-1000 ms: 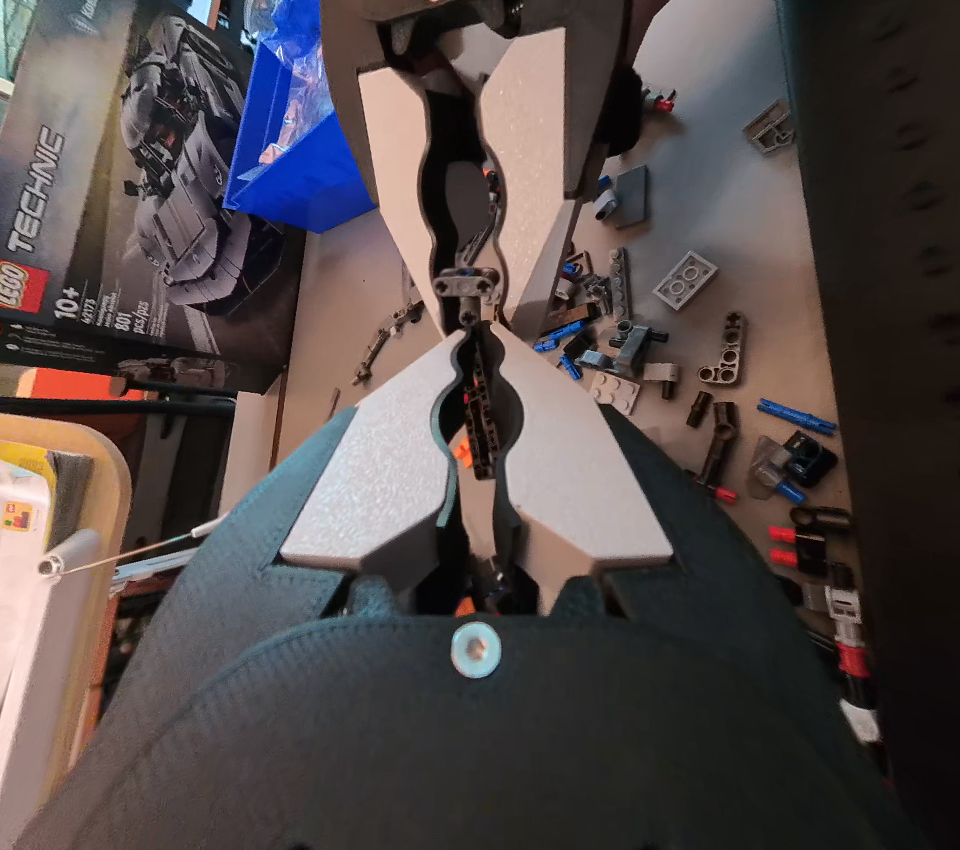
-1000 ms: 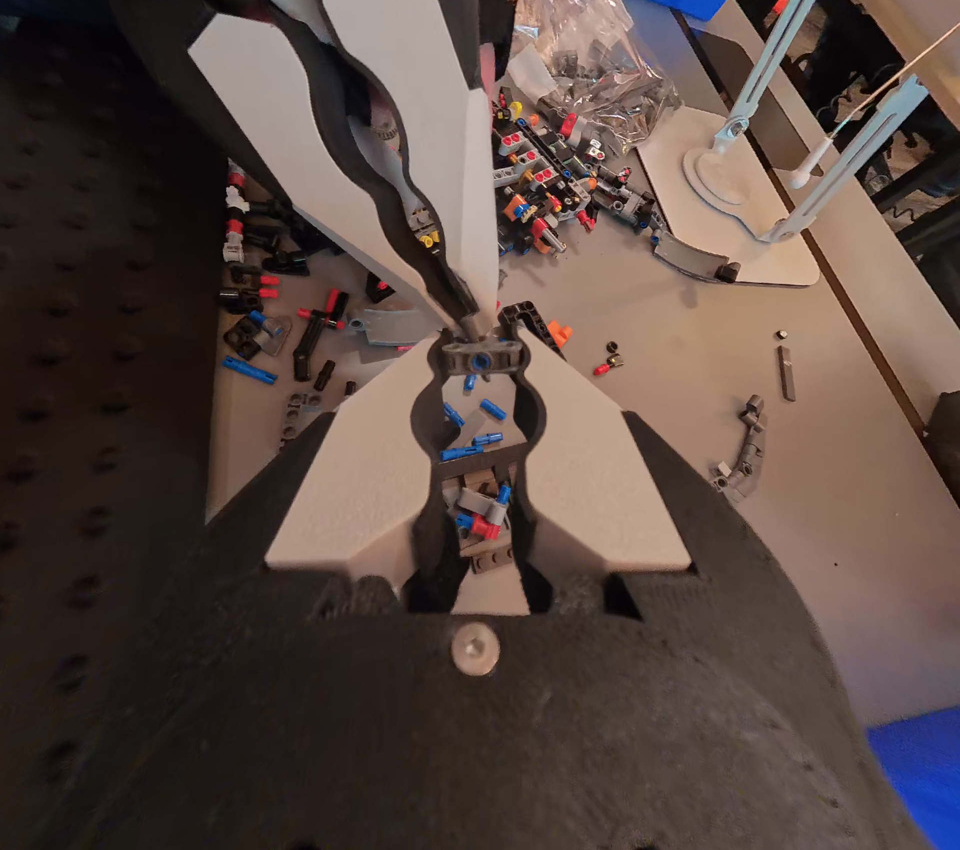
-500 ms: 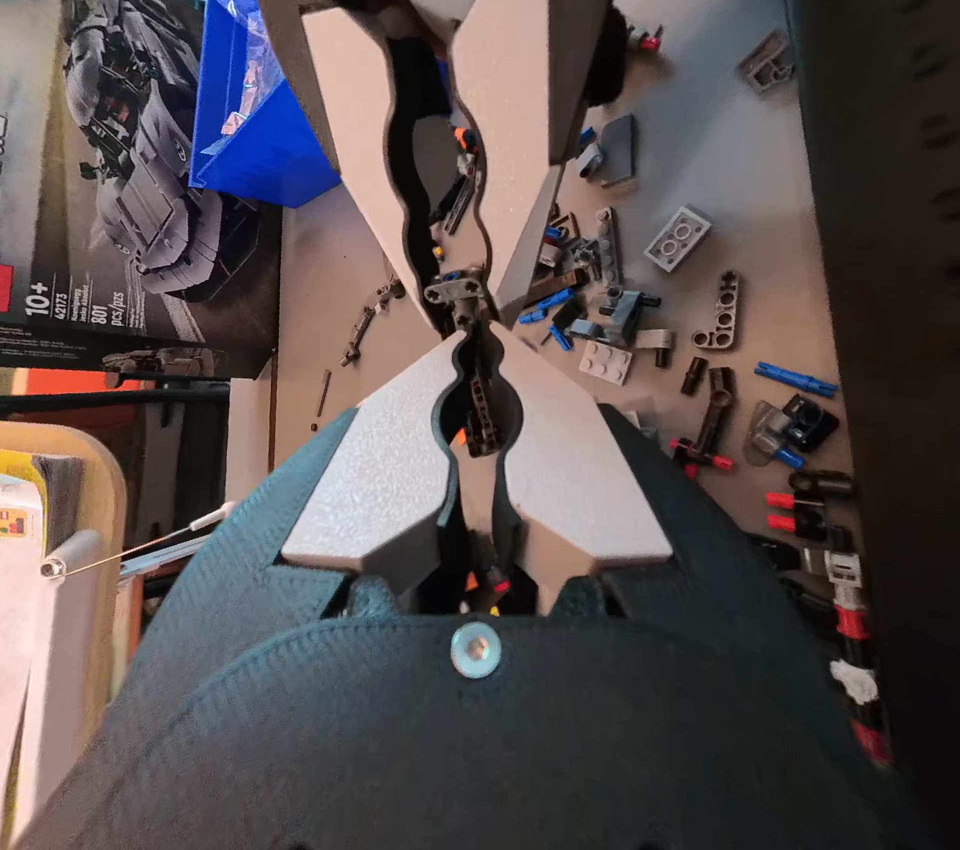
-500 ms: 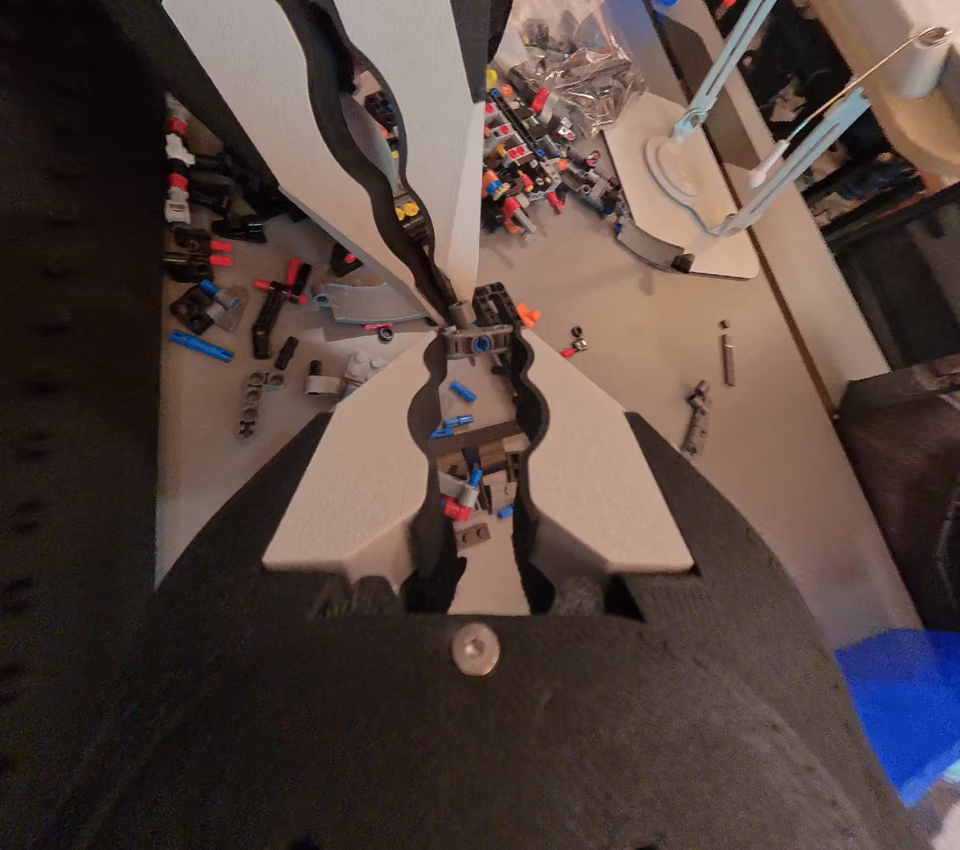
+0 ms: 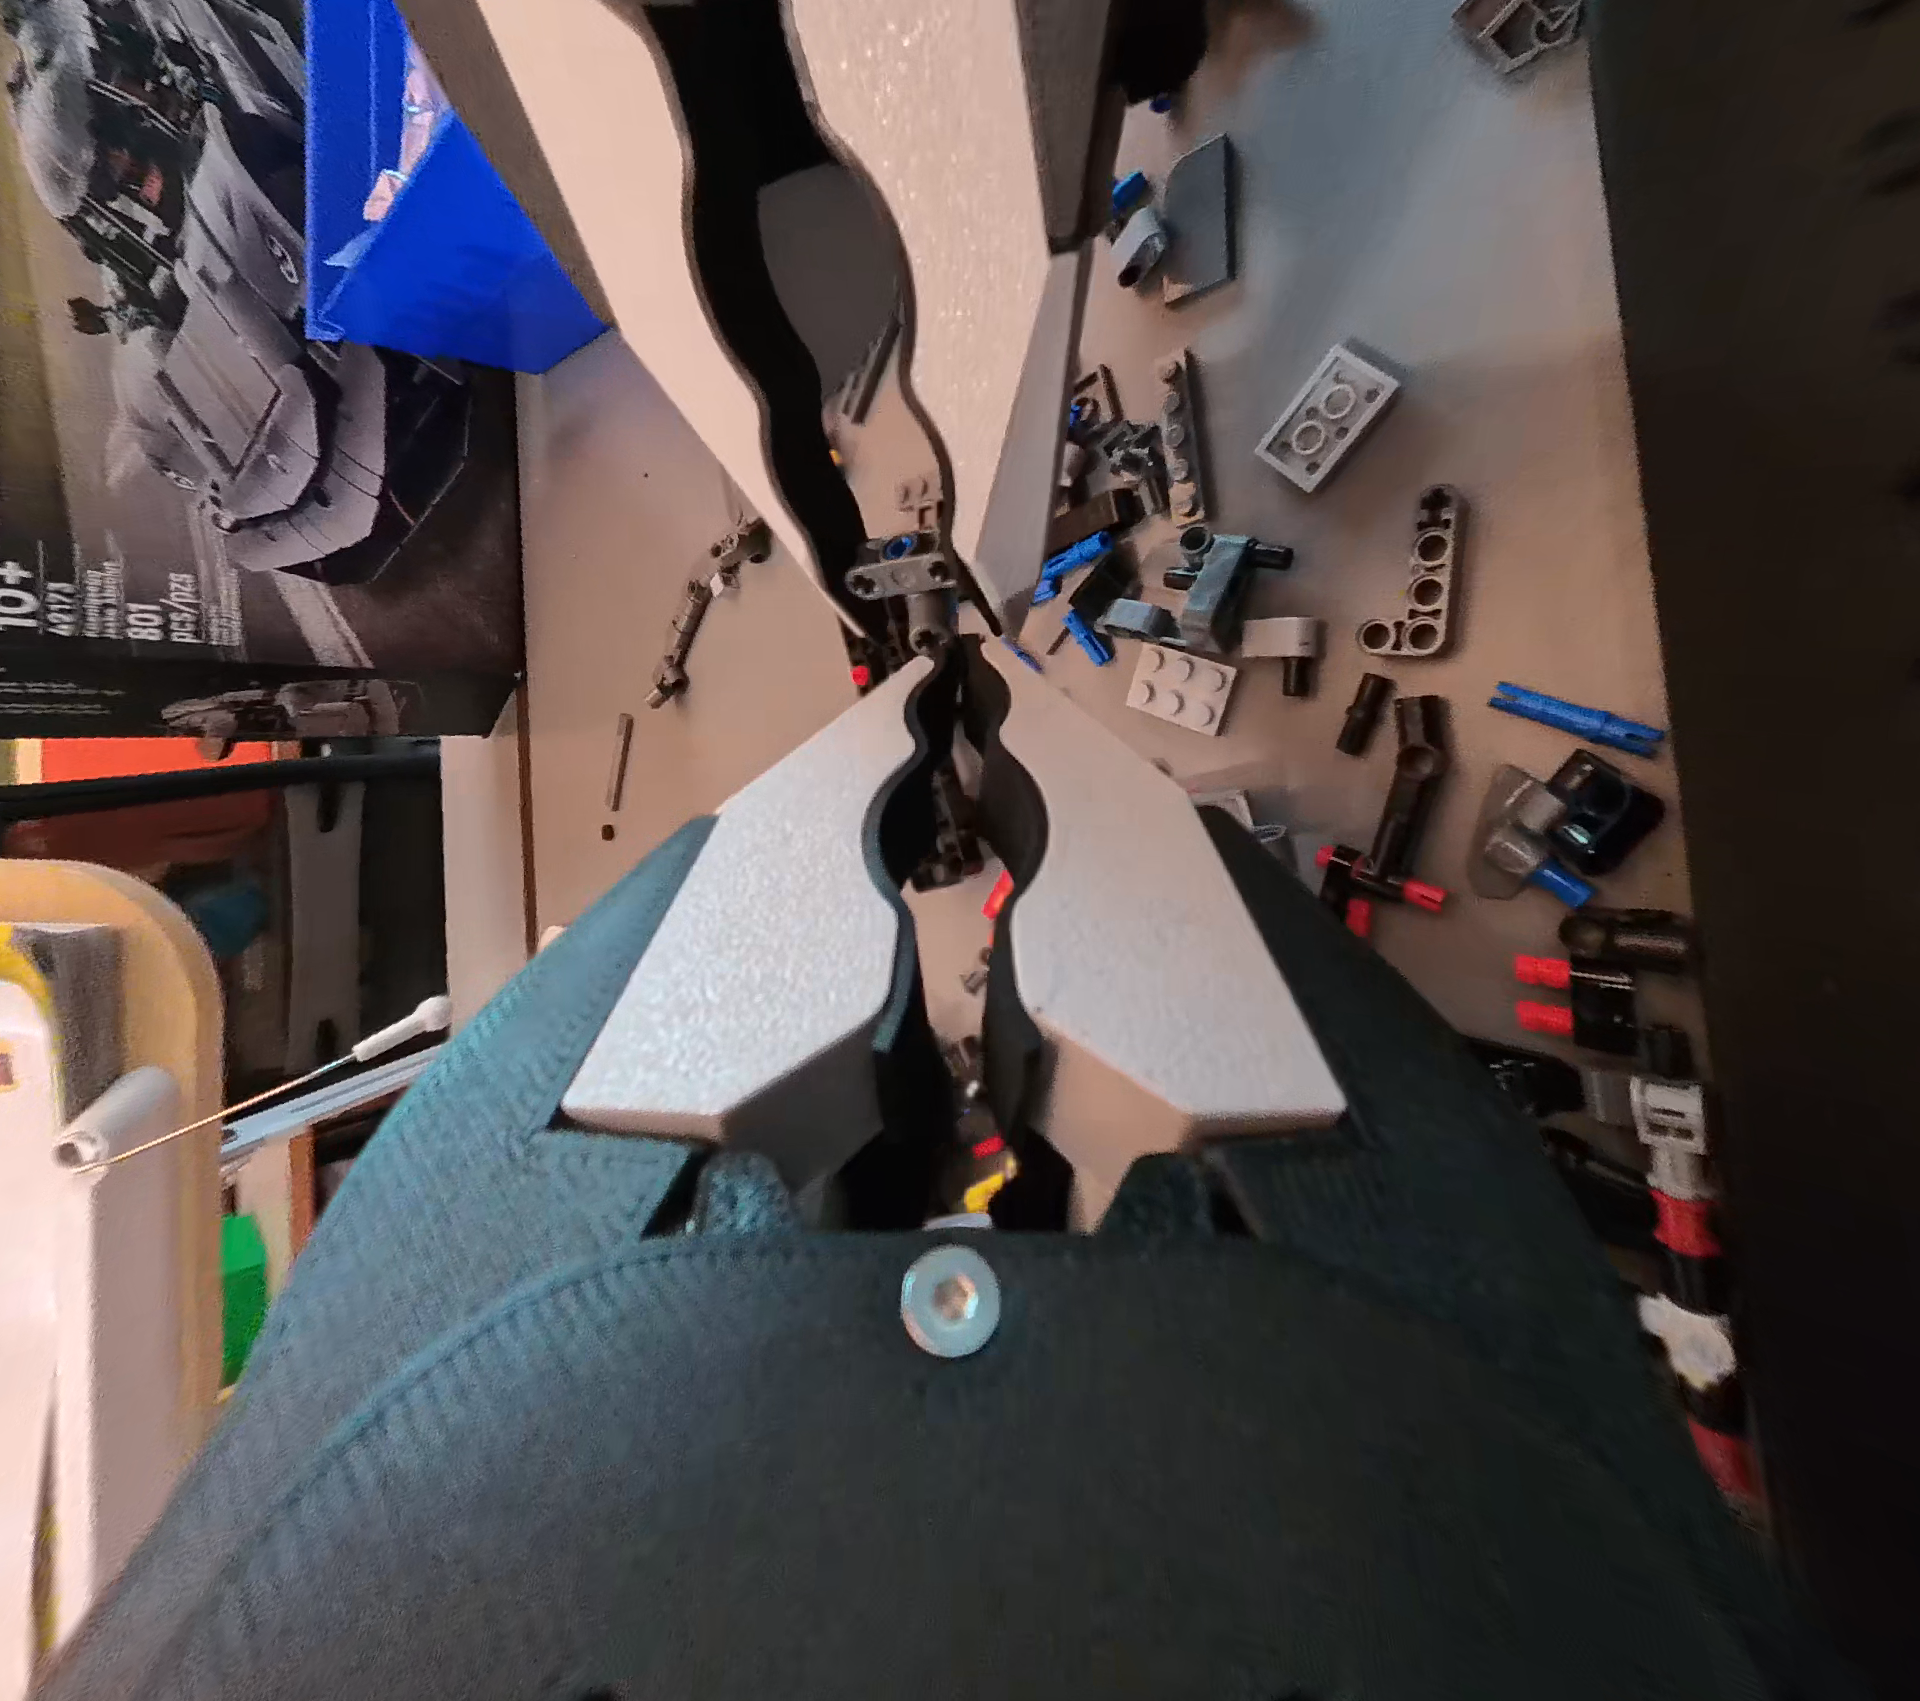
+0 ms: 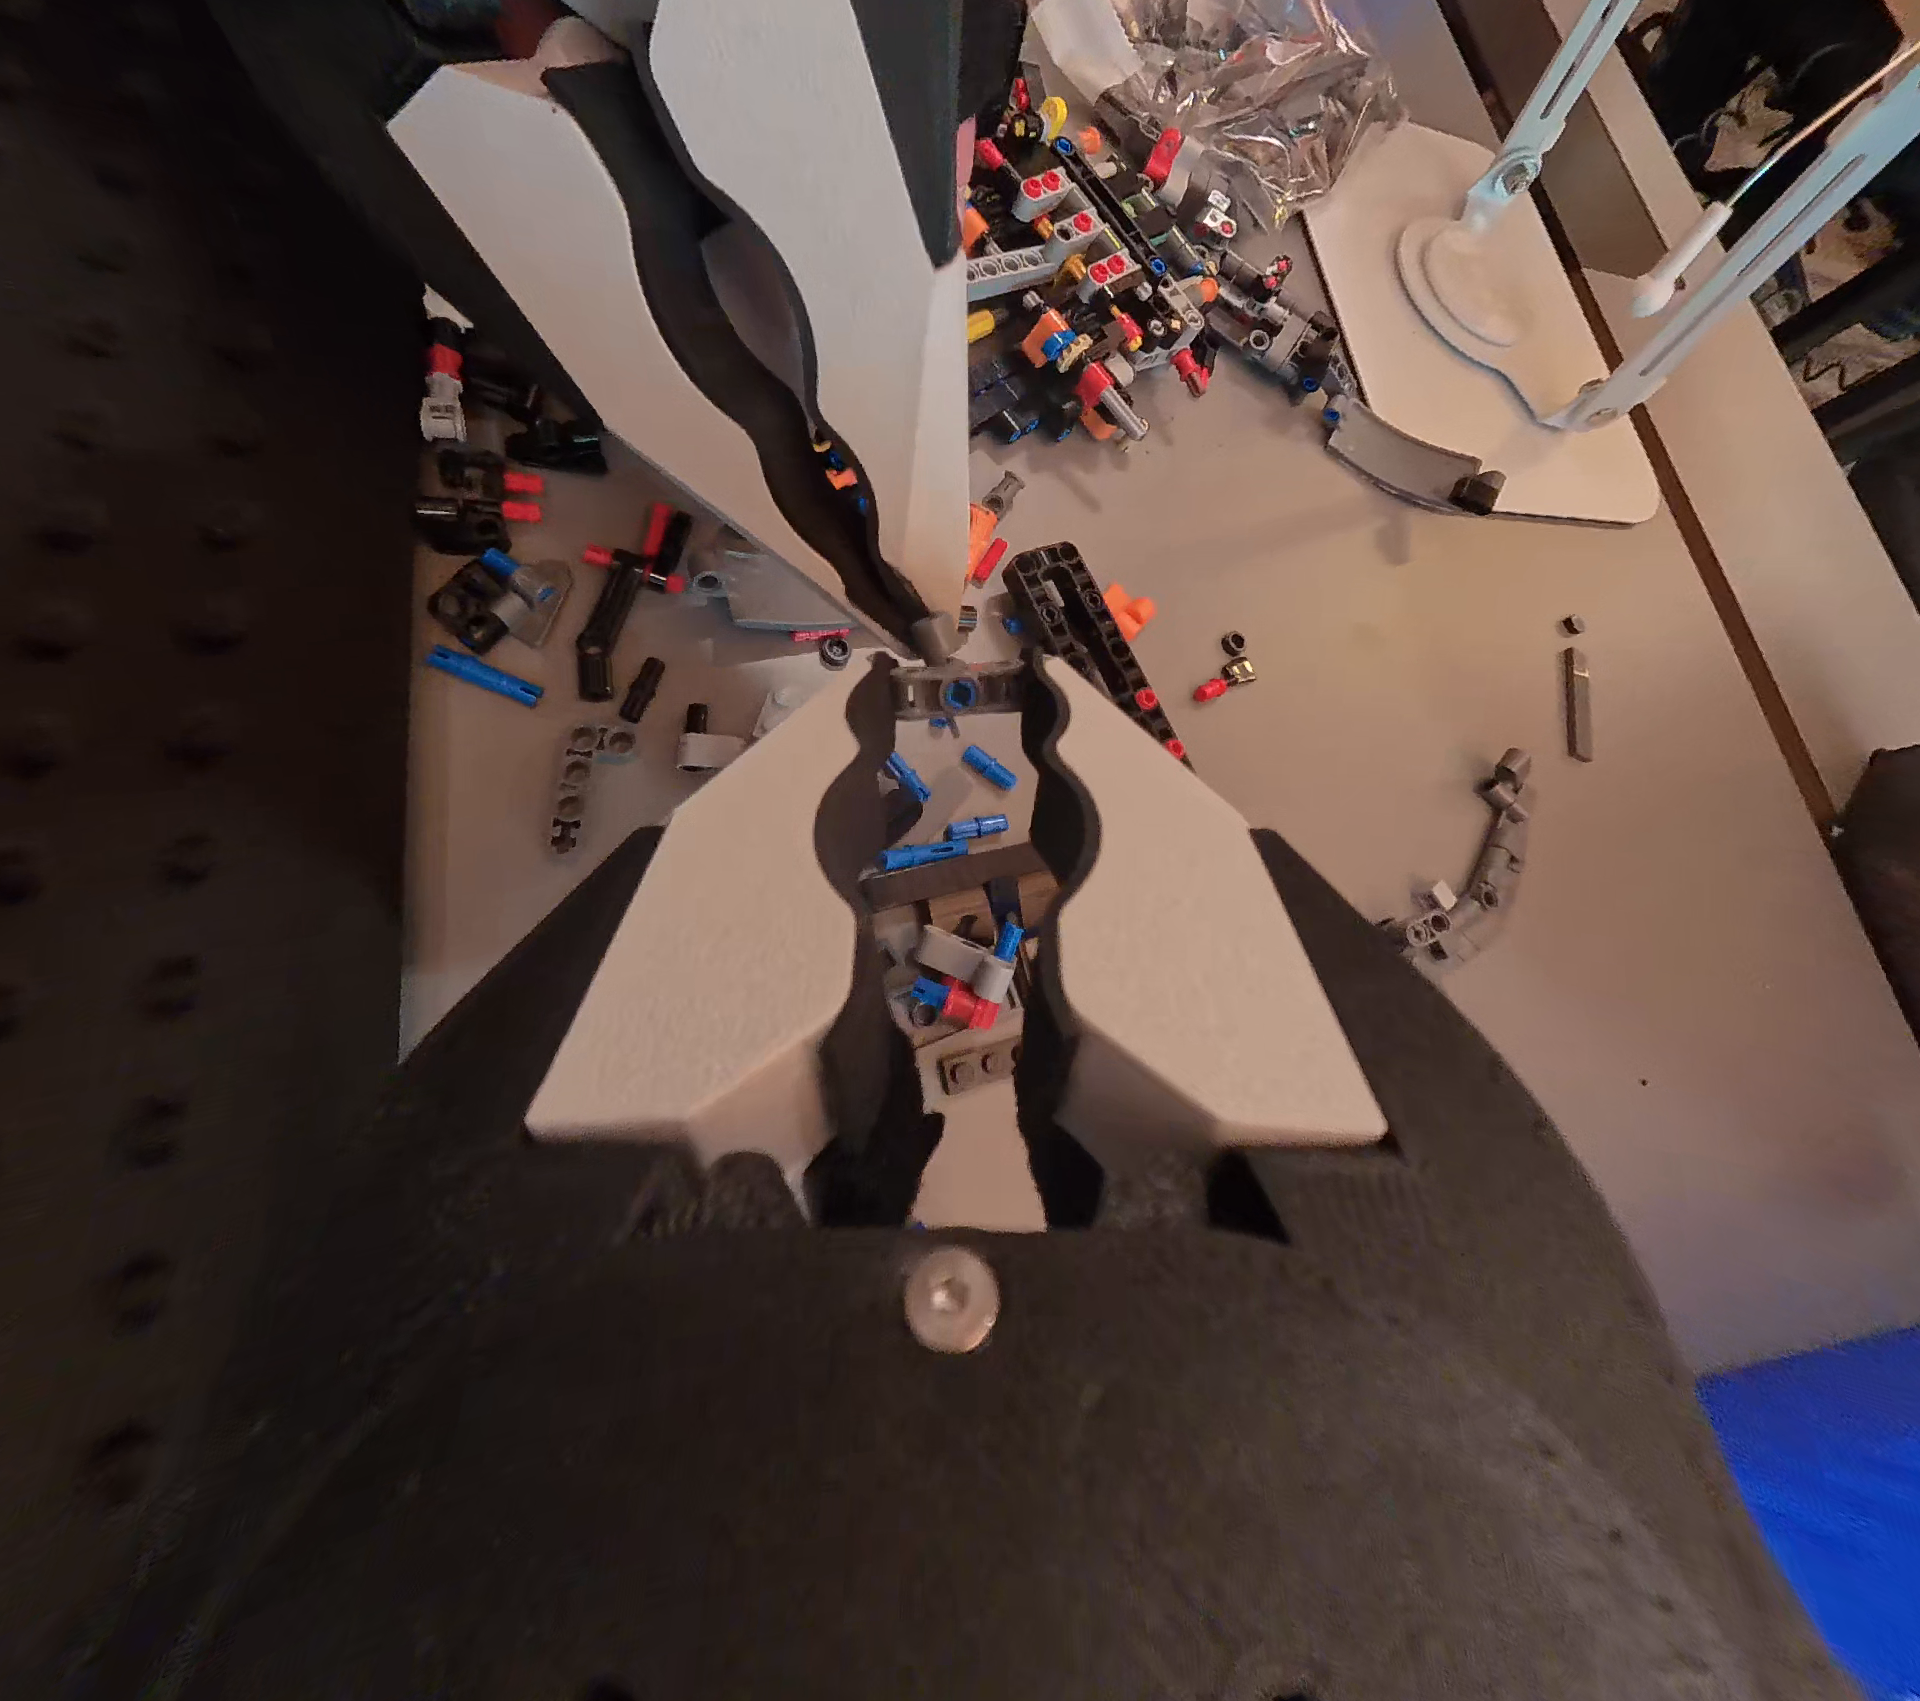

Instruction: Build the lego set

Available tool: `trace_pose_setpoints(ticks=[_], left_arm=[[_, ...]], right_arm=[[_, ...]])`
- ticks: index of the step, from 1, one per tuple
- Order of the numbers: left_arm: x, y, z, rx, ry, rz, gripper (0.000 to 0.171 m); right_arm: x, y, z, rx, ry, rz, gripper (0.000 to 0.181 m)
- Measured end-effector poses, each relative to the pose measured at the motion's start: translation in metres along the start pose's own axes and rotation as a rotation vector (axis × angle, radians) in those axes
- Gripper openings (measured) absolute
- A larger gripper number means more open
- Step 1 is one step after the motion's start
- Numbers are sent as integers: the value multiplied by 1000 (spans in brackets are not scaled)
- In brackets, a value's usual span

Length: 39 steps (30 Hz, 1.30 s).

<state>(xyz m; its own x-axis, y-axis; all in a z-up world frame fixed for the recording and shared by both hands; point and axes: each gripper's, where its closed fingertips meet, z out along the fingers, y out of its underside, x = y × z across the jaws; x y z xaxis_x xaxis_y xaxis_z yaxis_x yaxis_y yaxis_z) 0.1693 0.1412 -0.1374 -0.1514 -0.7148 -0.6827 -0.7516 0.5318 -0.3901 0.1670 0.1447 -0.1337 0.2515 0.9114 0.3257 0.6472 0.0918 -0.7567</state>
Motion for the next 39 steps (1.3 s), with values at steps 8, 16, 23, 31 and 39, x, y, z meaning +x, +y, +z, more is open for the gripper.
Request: trace_pose_setpoints(ticks=[8, 16, 23, 31, 39], left_arm=[[-3, -2, -1, 25, 9, -68, 0], [-9, -7, -4, 112, 26, -173, 0], [-23, -13, -14, 177, -13, -237, 4], [-32, -26, -23, 301, 14, -341, 3], [-35, -32, -31, 356, 10, -352, 0]], right_arm=[[-1, -3, -1, 14, -11, 30, 21], [4, -9, -6, 83, -18, 74, 21], [8, -21, -15, 202, -68, 181, 22], [9, -43, -32, 407, -173, 288, 21], [7, -45, -34, 427, -198, 290, 22]])
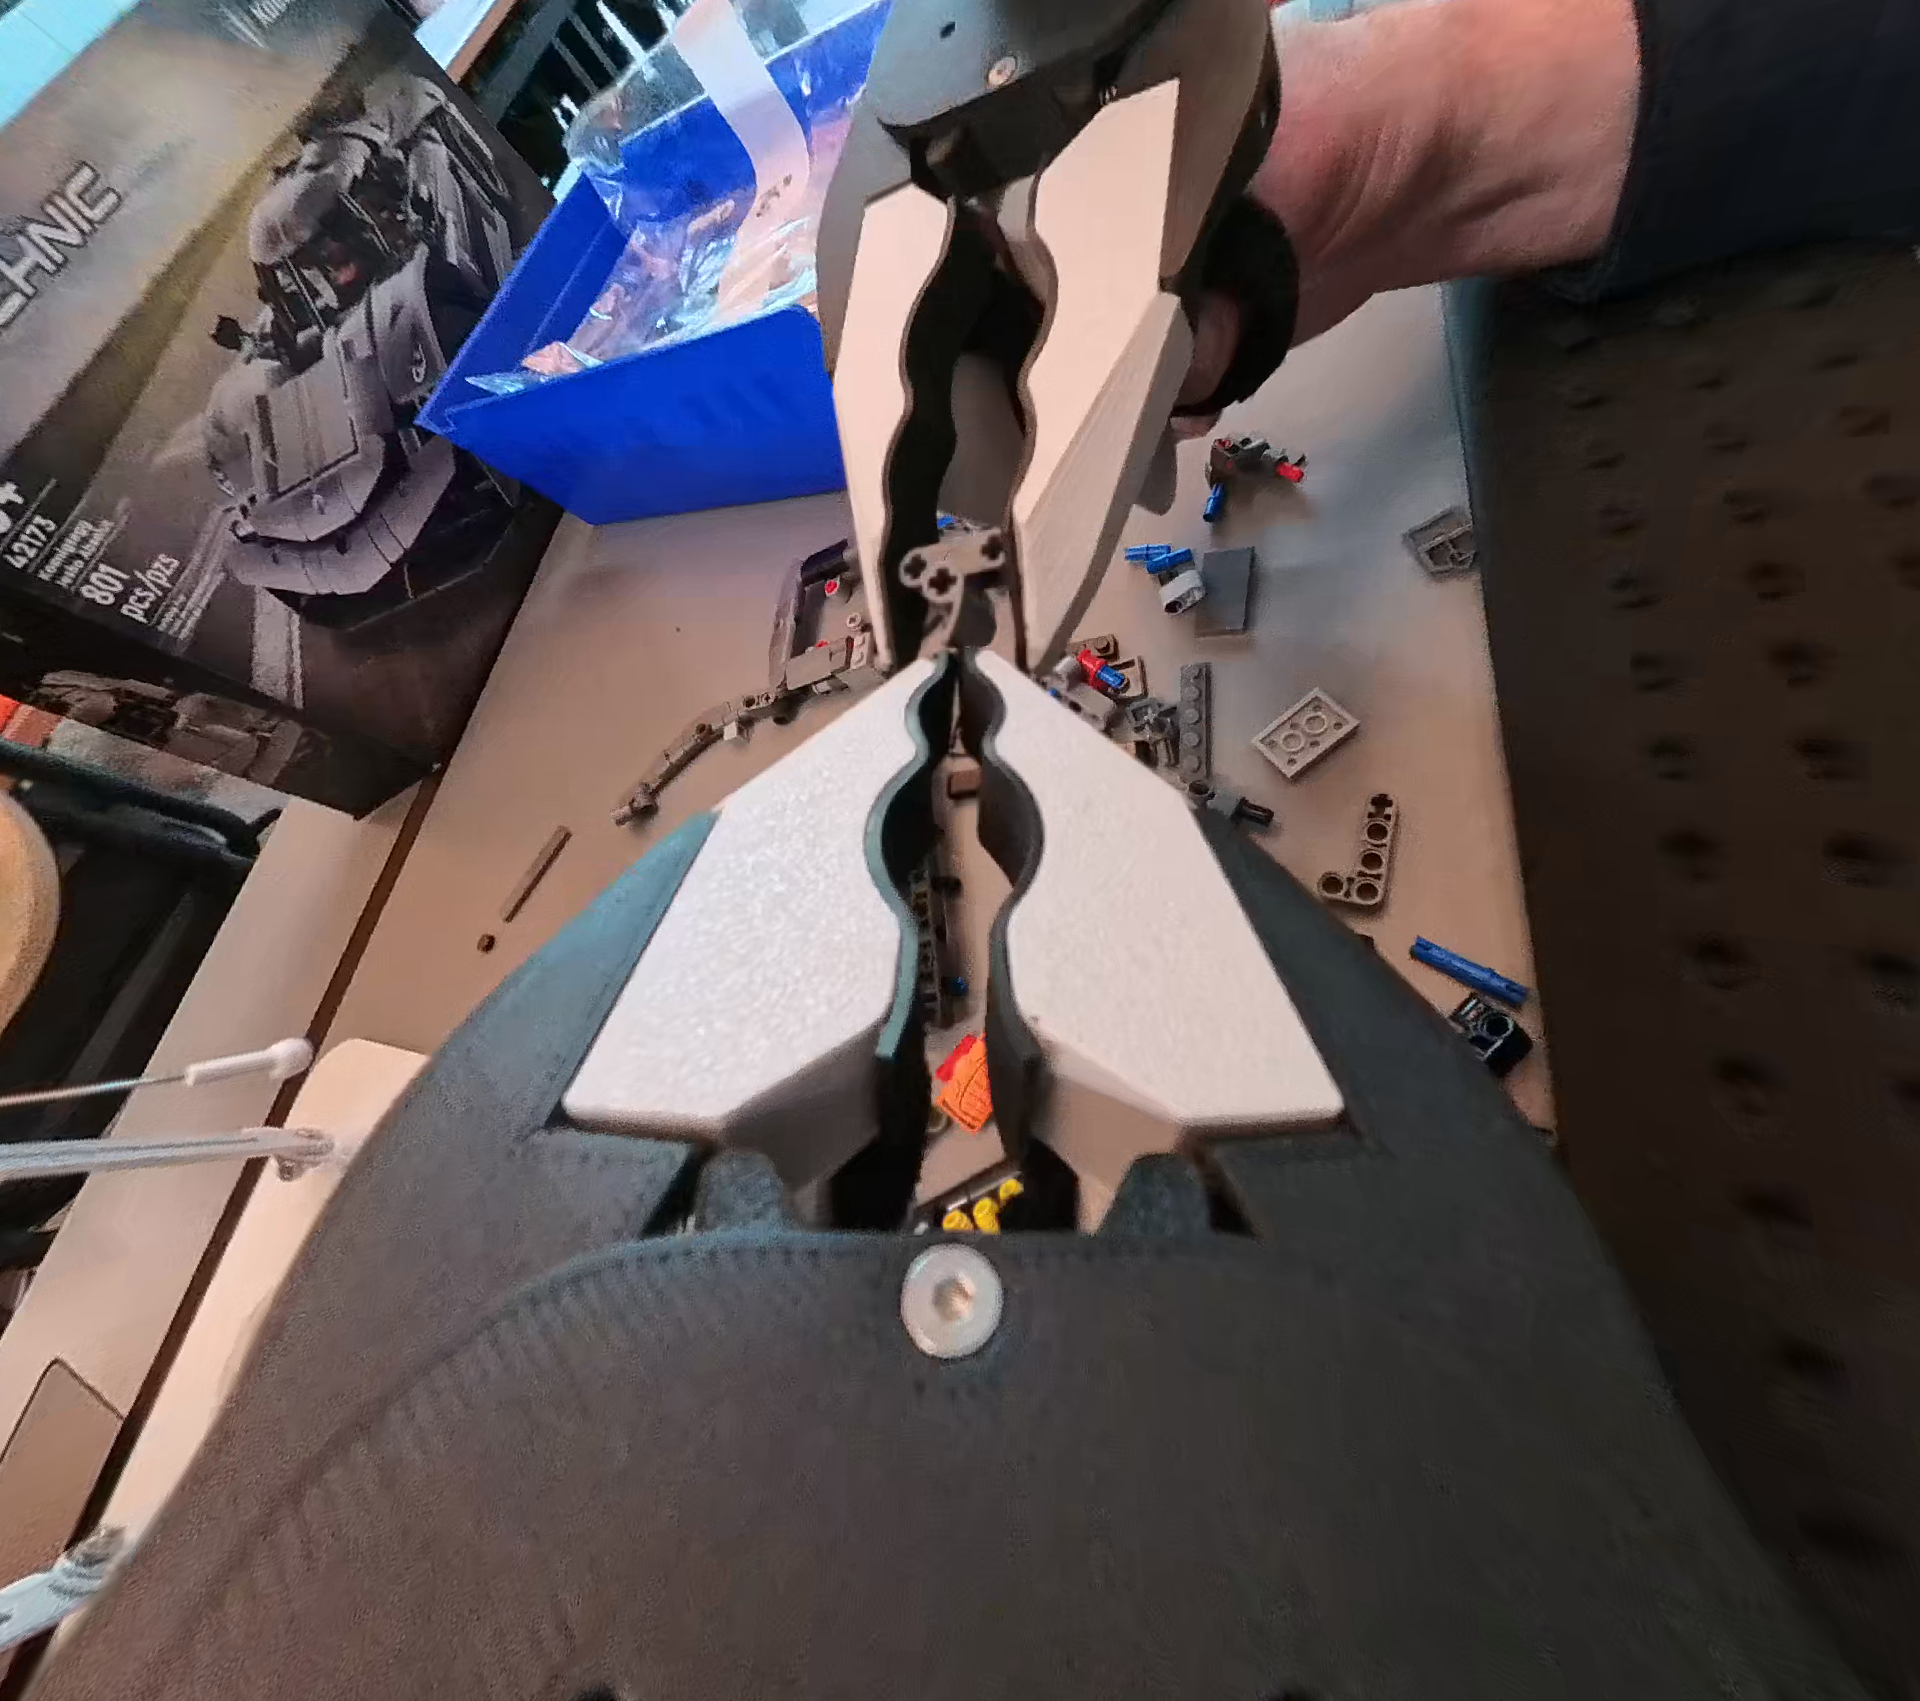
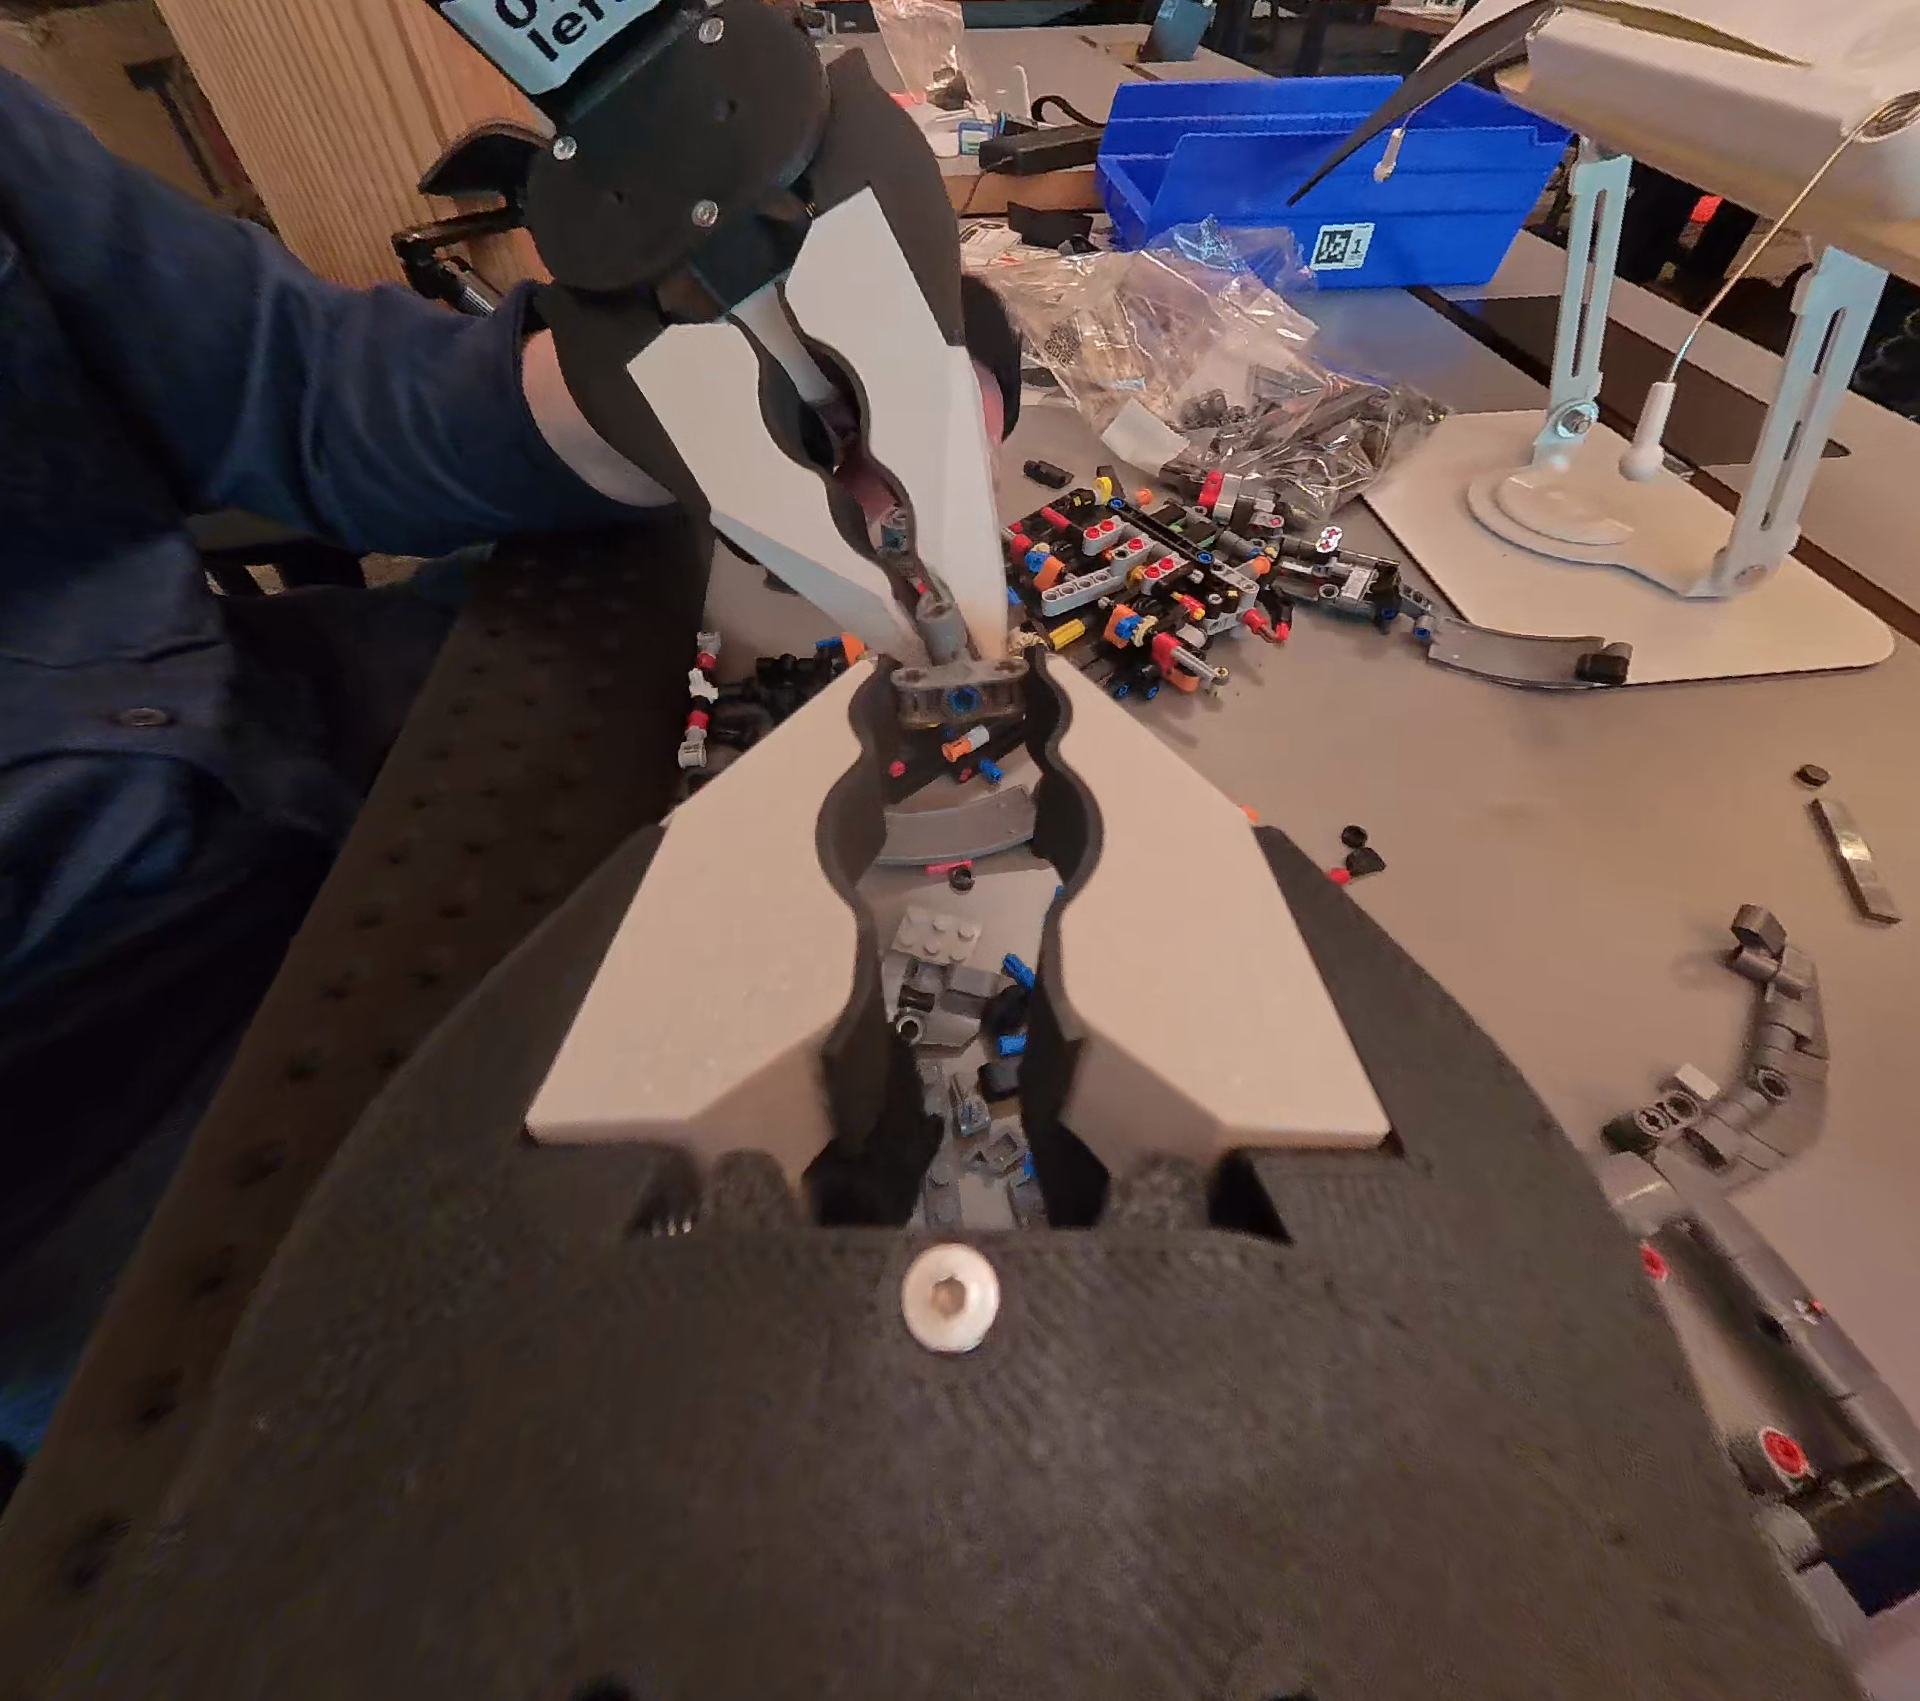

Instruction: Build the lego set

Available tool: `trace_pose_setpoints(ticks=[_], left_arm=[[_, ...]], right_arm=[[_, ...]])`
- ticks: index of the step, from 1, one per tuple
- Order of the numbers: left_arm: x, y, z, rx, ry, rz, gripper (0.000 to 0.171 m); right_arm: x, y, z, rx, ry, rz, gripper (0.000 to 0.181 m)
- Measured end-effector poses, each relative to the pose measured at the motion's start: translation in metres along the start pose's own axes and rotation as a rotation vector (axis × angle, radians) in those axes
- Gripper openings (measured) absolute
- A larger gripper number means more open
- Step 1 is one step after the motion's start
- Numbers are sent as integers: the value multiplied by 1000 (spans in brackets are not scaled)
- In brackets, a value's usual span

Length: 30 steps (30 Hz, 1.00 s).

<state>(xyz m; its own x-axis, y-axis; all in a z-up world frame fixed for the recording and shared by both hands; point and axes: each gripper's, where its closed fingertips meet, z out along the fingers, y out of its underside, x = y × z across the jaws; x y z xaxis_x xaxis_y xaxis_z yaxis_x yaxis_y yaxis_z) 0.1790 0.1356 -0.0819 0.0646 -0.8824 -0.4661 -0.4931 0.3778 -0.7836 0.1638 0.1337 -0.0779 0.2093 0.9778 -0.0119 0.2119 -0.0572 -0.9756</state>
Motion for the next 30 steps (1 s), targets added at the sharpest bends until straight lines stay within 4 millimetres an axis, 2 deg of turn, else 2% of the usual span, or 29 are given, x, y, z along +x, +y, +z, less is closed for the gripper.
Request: trace_pose_setpoints(ticks=[16, 30], left_arm=[[6, -11, -8, 87, 62, -9, 6], [13, -20, -12, 180, 162, -101, 0]], right_arm=[[-9, -6, -4, 49, -98, 56, 21], [-16, -3, -2, 40, -150, 80, 22]])
